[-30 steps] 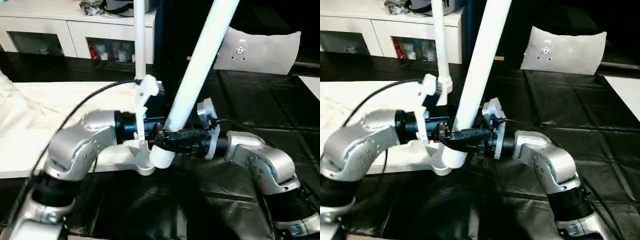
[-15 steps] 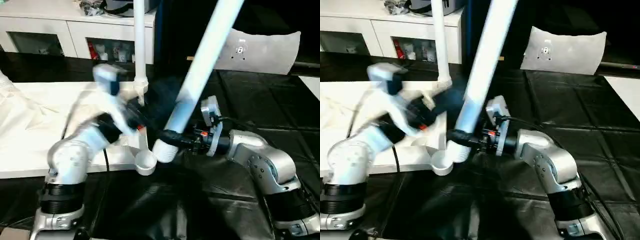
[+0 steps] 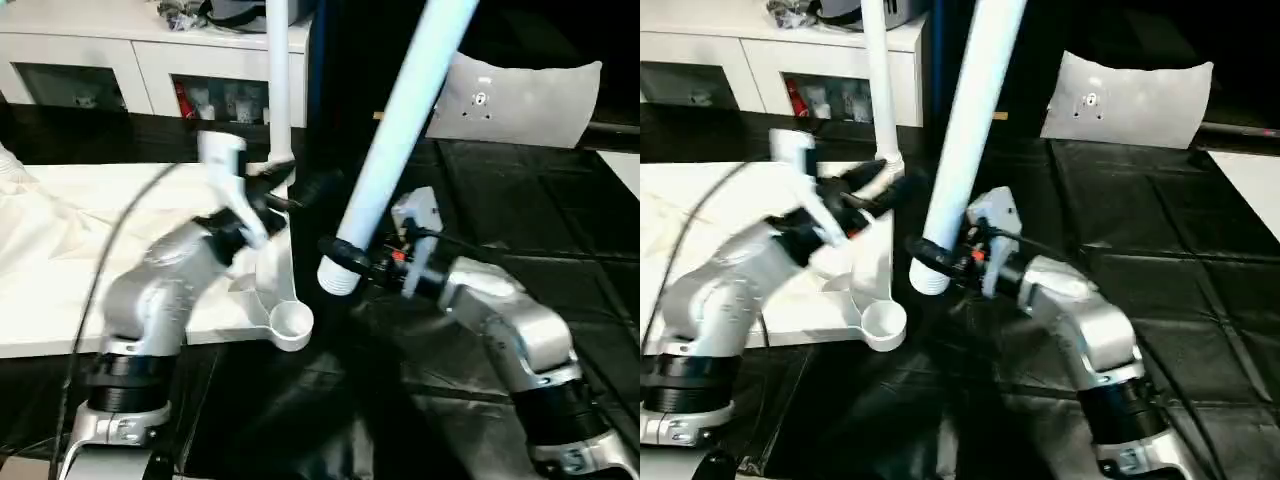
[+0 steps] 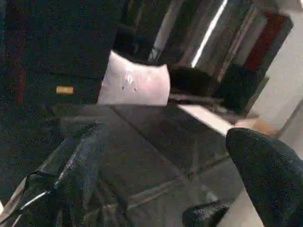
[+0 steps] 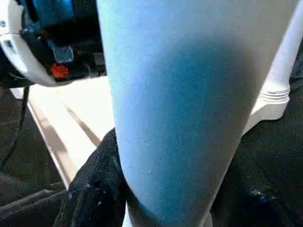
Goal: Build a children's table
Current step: Pick table leg
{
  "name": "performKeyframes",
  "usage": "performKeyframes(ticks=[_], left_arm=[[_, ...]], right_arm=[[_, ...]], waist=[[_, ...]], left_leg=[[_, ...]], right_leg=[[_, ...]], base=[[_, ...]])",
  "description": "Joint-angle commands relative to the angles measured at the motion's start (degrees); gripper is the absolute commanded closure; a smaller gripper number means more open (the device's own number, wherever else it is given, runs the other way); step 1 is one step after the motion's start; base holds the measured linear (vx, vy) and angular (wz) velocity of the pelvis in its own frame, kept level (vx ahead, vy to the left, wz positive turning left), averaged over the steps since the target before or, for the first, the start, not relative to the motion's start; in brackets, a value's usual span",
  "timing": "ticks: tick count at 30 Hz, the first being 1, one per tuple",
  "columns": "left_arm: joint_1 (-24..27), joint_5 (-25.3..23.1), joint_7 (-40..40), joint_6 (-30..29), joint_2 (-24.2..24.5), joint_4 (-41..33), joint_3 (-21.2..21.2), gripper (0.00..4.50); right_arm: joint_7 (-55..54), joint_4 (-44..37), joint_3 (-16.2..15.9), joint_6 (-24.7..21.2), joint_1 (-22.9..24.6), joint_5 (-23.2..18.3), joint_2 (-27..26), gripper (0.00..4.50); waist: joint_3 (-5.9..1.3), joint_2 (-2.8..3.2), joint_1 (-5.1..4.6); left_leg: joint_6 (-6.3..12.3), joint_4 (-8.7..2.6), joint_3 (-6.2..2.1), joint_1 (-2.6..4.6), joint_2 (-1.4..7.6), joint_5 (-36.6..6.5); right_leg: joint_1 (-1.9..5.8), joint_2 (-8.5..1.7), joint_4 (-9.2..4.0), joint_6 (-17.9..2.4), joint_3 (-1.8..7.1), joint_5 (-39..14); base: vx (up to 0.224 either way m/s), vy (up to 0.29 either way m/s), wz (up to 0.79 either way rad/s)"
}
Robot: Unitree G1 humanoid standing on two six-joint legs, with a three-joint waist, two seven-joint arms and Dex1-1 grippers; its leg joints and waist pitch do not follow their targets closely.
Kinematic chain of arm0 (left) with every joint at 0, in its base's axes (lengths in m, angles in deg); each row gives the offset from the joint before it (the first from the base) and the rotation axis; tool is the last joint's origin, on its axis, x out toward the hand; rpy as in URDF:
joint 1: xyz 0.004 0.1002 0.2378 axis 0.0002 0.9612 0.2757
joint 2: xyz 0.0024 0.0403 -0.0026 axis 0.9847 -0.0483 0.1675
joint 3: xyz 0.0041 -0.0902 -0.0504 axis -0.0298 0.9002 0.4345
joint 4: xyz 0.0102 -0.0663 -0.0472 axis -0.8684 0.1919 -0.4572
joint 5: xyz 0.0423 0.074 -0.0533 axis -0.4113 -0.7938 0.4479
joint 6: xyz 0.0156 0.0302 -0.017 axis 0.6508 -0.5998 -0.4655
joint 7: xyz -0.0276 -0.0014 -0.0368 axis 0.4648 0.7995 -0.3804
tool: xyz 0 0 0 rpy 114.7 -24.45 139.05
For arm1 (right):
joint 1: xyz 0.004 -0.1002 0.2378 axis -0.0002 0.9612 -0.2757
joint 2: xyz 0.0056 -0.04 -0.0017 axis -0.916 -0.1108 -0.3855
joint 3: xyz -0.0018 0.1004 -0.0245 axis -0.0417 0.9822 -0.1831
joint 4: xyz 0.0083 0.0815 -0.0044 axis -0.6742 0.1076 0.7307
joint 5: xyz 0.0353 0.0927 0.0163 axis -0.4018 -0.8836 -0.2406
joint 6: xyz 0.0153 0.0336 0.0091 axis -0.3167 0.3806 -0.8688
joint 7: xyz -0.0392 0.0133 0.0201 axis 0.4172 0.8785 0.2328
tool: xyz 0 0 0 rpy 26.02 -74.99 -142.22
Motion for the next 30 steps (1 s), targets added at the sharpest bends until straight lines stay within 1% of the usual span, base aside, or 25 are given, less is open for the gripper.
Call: performKeyframes(ticks=[1, 2, 3, 5, 8, 9, 11, 14, 15, 16, 17, 19, 20, 21, 22, 23, 24, 25, 26, 27, 28, 29, 30], left_arm=[[-1.08, -0.5, -1.19, -1.01, 0.18, -2.22, -1.8, 0.0], [-1.02, -0.05, -3.5, -1.68, 0.37, -3.9, -3.42, 0.0], [-1.02, -0.21, -4.22, -1.68, 0.36, -4.26, -3.96, 0.0], [-0.8, 0.26, -6.75, -1.61, 0.32, -5.51, -5.18, 0.0], [-0.23, 1.51, -8.64, -1.41, 0.84, -6.84, -5.85, 0.0], [-0.03, 1.87, -9.02, -1.39, 1.06, -7.26, -6.06, 0.0], [0.59, 2.06, -8.91, -1.38, 1.48, -8.04, -5.86, 0.0], [1.08, -0.18, -5.34, -0.89, 1.16, -7.49, -3.99, 0.0], [1.47, -1.01, -3.77, -0.53, 1.07, -7.5, -2.98, 0.0], [1.5, -1.05, -3.69, -0.52, 1.07, -7.52, -2.93, 0.0], [2.8, -2.54, -0.26, -0.16, 0.89, -8.18, -0.91, 0.0], [5.56, -5.04, 2.5, -0.25, 2.0, -9.39, 0.04, 0.0], [7.24, -6.52, 3.59, -0.63, 2.87, -9.94, -0.05, 0.0], [8.47, -7.52, 4.28, -0.97, 3.53, -10.35, -0.21, 0.0], [11.27, -9.47, 6.05, -1.23, 4.39, -10.99, -0.11, 0.0], [12.51, -10.42, 7.12, -1.07, 4.51, -11.27, 0.16, 0.0], [14.42, -12.29, 8.84, 0.06, 4.55, -11.52, 0.56, 0.0], [15.44, -13.12, 9.94, 0.38, 4.37, -11.5, 0.9, 0.0], [17.04, -14.03, 12.08, 0.3, 3.84, -11.34, 1.68, 0.0], [18.79, -15.69, 15.5, 2.78, 2.28, -10.51, 3.37, 0.0], [20.05, -16.72, 18.01, 4.4, 1.05, -10.01, 4.67, 0.0], [20.23, -16.86, 18.35, 4.64, 0.9, -9.98, 4.82, 0.0], [21.72, -17.23, 21.29, 6.32, -1.15, -10.37, 6.35, 0.0]], right_arm=[[-0.64, -0.14, -0.27, 1.28, 0.08, 1.03, 0.14, 2.62], [-0.69, 0.12, -0.82, 1.86, 0.2, 1.93, 0.31, 2.62], [-0.65, 0.23, -0.99, 2.08, 0.26, 2.28, 0.34, 2.62], [-0.48, 0.5, -1.56, 2.88, 0.67, 3.42, 0.55, 2.62], [-0.54, 0.68, -1.68, 3.47, 1.1, 3.94, 0.68, 2.62], [-0.56, 0.71, -1.61, 3.63, 1.24, 4.1, 0.69, 2.62], [-1.23, 0.57, -1.17, 3.54, 1.73, 4.22, 0.64, 2.62], [-2.41, 0.07, -0.5, 2.97, 2.51, 4.22, 0.46, 2.62], [-3.42, -0.53, -0.04, 2.19, 3.04, 4.26, 0.27, 2.62], [-3.47, -0.57, -0.02, 2.15, 3.07, 4.25, 0.26, 2.62], [-5.44, -2.2, 0.98, 0.64, 4.3, 3.97, -0.22, 2.62], [-8.92, -4.47, 2.66, -1.65, 5.84, 3.39, -1.2, 2.62], [-11.04, -5.41, 3.66, -2.47, 6.51, 3.28, -2.01, 2.62], [-12.53, -6.0, 4.36, -2.97, 6.94, 3.26, -2.64, 2.62], [-15.62, -7.13, 5.92, -3.93, 7.88, 3.05, -4.11, 2.62], [-17.12, -7.65, 6.5, -4.64, 8.27, 3.32, -4.55, 2.62], [-19.25, -8.32, 7.52, -5.11, 8.84, 3.66, -5.21, 2.62], [-19.76, -8.66, 7.8, -4.88, 9.14, 3.83, -5.3, 2.62], [-20.43, -9.22, 8.18, -4.5, 9.62, 4.02, -5.41, 2.62], [-21.72, -9.88, 8.34, -3.76, 10.23, 5.37, -5.38, 2.62], [-22.02, -10.42, 8.54, -4.04, 10.92, 5.6, -5.13, 2.62], [-22.11, -10.55, 8.58, -4.17, 11.02, 5.61, -5.11, 2.62], [-21.1, -12.17, 8.59, -4.22, 12.88, 4.7, -4.87, 2.62]], waist=[[-4.44, 0.45, -0.07], [-4.33, 0.25, -0.12], [-4.26, 0.34, -0.17], [-4.14, 0.21, -0.23], [-4.09, 0.24, -0.22], [-4.08, 0.06, -0.29], [-4.07, 0.14, -0.38], [-4.06, 0.08, -0.57], [-4.1, 0.25, -0.56], [-4.11, 0.17, -0.59], [-4.12, 0.54, -0.58], [-4.22, 0.62, -0.76], [-4.22, 0.83, -0.94], [-4.17, 0.65, -1.4], [-4.06, 0.94, -1.69], [-3.93, 0.78, -1.87], [-3.92, 0.95, -1.99], [-3.92, 0.95, -1.99], [-3.82, 0.99, -2.03], [-3.66, 0.77, -2.16], [-3.54, 0.65, -2.28], [-3.57, 0.74, -2.19], [-3.57, 0.65, -2.19]], left_leg=[[-0.42, -4.26, -0.41, -0.08, 2.59, -3.31], [-0.39, -4.31, -0.33, -0.15, 2.55, -3.97], [-0.37, -4.34, -0.32, -0.14, 2.54, -4.31], [-0.41, -4.39, -0.26, -0.12, 2.5, -5.22], [-0.39, -4.47, -0.32, -0.12, 2.51, -5.83], [-0.36, -4.5, -0.3, -0.1, 2.56, -5.79], [-0.37, -4.5, -0.33, -0.15, 2.53, -5.82], [-0.29, -4.45, -0.27, -0.24, 2.44, -5.27], [-0.31, -4.4, -0.27, -0.15, 2.45, -5.24], [-0.21, -4.39, -0.26, -0.13, 2.48, -5.36], [-0.36, -4.39, -0.32, -0.16, 2.5, -5.28], [-0.43, -4.42, -0.46, -0.34, 2.65, -4.49], [-0.42, -4.41, -0.53, -0.37, 2.57, -4.15], [-0.57, -4.62, -0.53, -0.48, 2.43, -5.08], [-0.9, -4.62, -0.45, -0.3, 2.43, -6.11], [-0.92, -4.71, -0.44, -0.35, 2.32, -6.92], [-1.23, -4.74, -0.44, -0.13, 2.34, -8.05], [-1.23, -4.74, -0.44, -0.13, 2.34, -8.05], [-1.39, -4.86, -0.49, -0.03, 2.41, -9.1], [-1.46, -4.92, -0.45, -0.01, 2.43, -10.05], [-1.53, -4.97, -0.42, -0.14, 2.46, -10.41], [-1.42, -4.92, -0.44, -0.08, 2.42, -10.67], [-1.17, -4.95, -0.48, -0.09, 2.31, -11.02]], right_leg=[[3.6, -4.74, -3.86, -9.44, 3.25, -6.45], [3.7, -4.8, -3.97, -9.55, 3.25, -7.47], [3.63, -4.75, -4.03, -9.5, 3.26, -8.11], [3.62, -4.81, -4.35, -8.95, 3.3, -10.3], [3.55, -4.86, -4.56, -7.98, 3.31, -12.71], [3.51, -4.8, -4.6, -7.96, 3.3, -12.68], [3.5, -4.77, -4.49, -8.06, 3.28, -12.52], [3.52, -4.66, -4.49, -8.12, 3.28, -12.05], [3.46, -4.67, -4.51, -8.15, 3.29, -11.9], [3.45, -4.69, -4.5, -8.26, 3.3, -11.77], [3.46, -4.63, -4.4, -8.35, 3.31, -11.35], [3.68, -4.58, -4.22, -8.78, 3.29, -8.68], [3.63, -4.45, -4.06, -8.59, 3.27, -7.45], [3.76, -4.32, -4.31, -7.76, 3.13, -9.15], [3.43, -4.32, -4.61, -7.17, 3.22, -11.01], [3.44, -4.28, -4.82, -6.76, 3.18, -12.67], [3.2, -4.22, -5.11, -6.03, 3.2, -15.27], [3.2, -4.22, -5.11, -6.03, 3.2, -15.27], [3.01, -4.17, -5.19, -5.73, 3.17, -16.34], [2.98, -4.2, -5.39, -5.55, 3.24, -17.02], [3.02, -4.13, -5.61, -5.27, 3.27, -16.99], [3.04, -4.17, -5.61, -5.13, 3.25, -17.28], [3.04, -4.19, -5.65, -4.76, 3.25, -18.22]], base=[[0.0, 0.0, 0.0], [0.0, 0.0, 0.0], [0.0, 0.0, 0.0], [0.0, 0.0, 0.0], [0.0, 0.0, 0.0], [0.0, 0.0, 0.0], [0.0, 0.0, 0.0], [0.0, 0.0, 0.0], [0.0, 0.0, 0.0], [0.0, 0.0, 0.0], [0.0, 0.0, 0.0], [0.0, 0.0, 0.0], [0.0, 0.0, 0.0], [0.0, 0.0, 0.0], [0.0, 0.0, 0.0], [0.0, 0.0, 0.0], [0.0, 0.0, 0.0], [0.0, 0.0, 0.0], [0.0, 0.0, 0.0], [0.0, 0.0, 0.0], [0.0, 0.0, 0.0], [0.0, 0.0, 0.0], [0.0, 0.0, 0.0]])
